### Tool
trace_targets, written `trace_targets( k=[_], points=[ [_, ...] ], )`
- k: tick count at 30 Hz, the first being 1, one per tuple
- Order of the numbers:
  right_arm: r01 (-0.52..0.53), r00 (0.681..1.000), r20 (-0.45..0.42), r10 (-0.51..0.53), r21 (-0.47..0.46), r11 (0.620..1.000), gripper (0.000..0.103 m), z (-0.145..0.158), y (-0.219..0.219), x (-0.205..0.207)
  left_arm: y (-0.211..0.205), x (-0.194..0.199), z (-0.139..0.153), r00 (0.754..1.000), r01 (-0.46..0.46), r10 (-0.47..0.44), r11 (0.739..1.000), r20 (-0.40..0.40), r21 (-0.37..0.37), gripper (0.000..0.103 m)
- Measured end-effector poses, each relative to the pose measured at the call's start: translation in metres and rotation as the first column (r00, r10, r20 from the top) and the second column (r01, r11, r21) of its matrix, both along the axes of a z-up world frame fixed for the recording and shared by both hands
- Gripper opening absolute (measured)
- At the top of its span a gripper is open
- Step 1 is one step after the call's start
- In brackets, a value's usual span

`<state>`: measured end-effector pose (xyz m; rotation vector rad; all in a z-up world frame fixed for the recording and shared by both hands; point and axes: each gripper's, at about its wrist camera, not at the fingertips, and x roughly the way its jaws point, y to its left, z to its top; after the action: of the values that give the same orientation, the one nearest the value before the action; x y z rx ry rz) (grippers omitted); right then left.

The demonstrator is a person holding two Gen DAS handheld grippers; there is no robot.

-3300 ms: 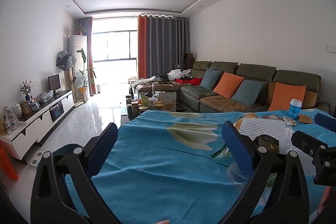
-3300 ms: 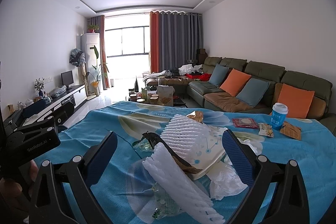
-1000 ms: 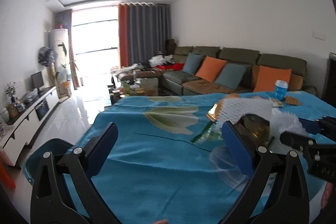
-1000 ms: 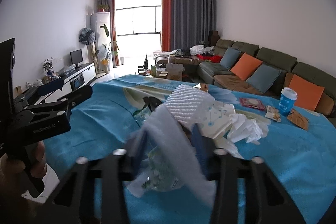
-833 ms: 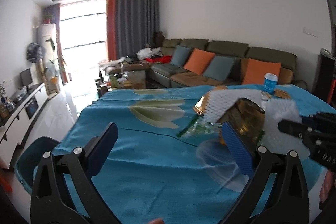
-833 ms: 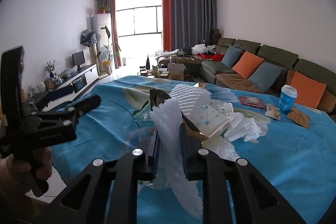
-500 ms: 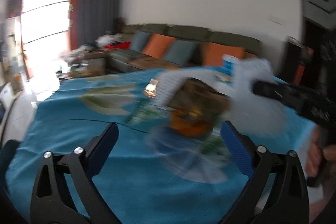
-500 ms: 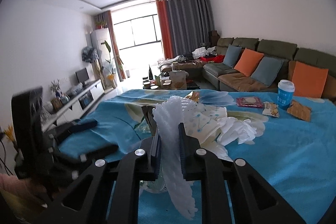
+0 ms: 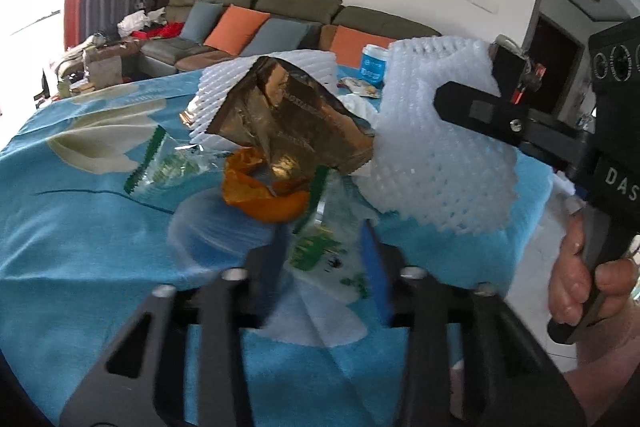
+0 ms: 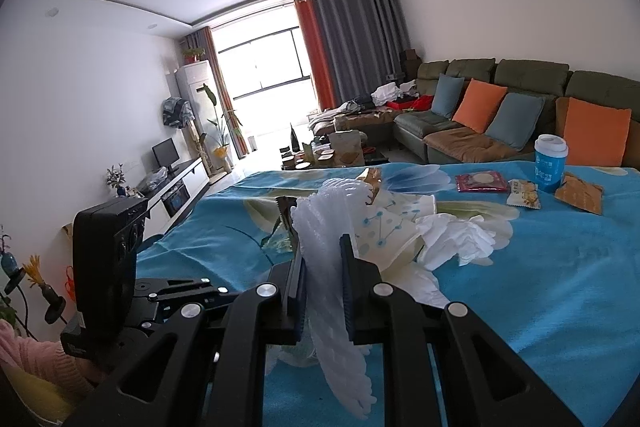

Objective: Collect trash
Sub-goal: 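Grasp the white foam net with the right tool while the left tool grasps the clear candy wrapper, then carry the foam net and candy wrapper over the teal trash bin with both tools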

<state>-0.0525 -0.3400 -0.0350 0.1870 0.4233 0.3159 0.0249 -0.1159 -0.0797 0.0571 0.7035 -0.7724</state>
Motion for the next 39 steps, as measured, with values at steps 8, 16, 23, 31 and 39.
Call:
trace_targets(
  k=[8,16,23,31,39],
  points=[
    [-0.036,0.999,0.01,0.036,0.015,0.999,0.013,0.01,0.006,-0.002,0.015,-0.008,0.001,1.0,0.009,-0.009,0.999,-0.011,-0.037,0.01],
    [-0.115,0.993,0.03,0.115,0.029,0.993,0.013,0.022,0.024,-0.007,0.059,-0.025,0.015,1.0,-0.018,0.02,0.998,0.017,-0.066,0.009],
    [-0.234,0.972,0.044,0.232,0.061,0.97,0.014,0.031,0.051,-0.007,0.109,-0.042,0.03,0.993,-0.115,0.118,0.99,0.031,-0.079,0.009],
    [-0.335,0.942,0.028,0.334,0.062,0.94,0.014,0.029,0.094,0.013,0.172,-0.05,0.042,0.956,-0.283,0.288,0.954,0.052,-0.096,0.009],
    [-0.457,0.889,0.013,0.458,0.085,0.885,0.014,0.031,0.153,0.05,0.23,-0.055,0.057,0.892,-0.435,0.442,0.896,0.088,-0.09,0.009]
  ],
)
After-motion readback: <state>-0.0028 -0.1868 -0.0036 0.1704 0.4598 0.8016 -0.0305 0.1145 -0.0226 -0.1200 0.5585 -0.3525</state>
